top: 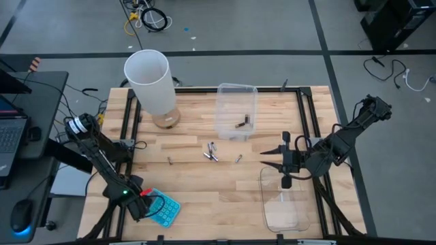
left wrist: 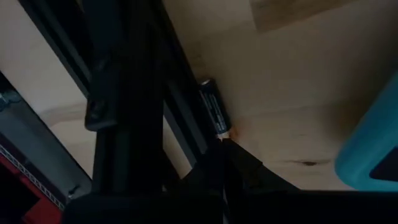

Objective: Sort batteries
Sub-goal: Put the brown battery into the top transparent bin

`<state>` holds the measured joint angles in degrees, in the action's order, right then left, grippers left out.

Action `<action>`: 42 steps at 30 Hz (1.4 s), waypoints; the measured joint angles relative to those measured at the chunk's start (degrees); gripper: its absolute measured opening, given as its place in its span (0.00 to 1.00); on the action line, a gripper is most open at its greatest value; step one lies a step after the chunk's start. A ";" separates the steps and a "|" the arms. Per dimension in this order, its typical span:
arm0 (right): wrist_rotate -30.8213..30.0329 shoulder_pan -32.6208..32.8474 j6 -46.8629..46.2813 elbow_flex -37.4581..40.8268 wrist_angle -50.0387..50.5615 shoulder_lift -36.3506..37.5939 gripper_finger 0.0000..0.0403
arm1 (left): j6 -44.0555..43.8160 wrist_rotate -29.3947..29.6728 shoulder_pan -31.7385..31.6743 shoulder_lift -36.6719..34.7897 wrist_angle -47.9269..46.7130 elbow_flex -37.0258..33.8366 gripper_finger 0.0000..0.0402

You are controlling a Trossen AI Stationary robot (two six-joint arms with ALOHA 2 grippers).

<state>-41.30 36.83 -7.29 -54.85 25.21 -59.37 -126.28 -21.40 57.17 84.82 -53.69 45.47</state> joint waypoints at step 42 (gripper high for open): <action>0.77 -3.65 2.37 0.00 -2.44 0.01 0.29 | -0.35 9.23 0.66 0.07 1.20 0.42 0.00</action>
<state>-40.53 33.18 -4.92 -54.85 22.77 -59.36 -126.63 -12.17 57.82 84.88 -52.49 45.89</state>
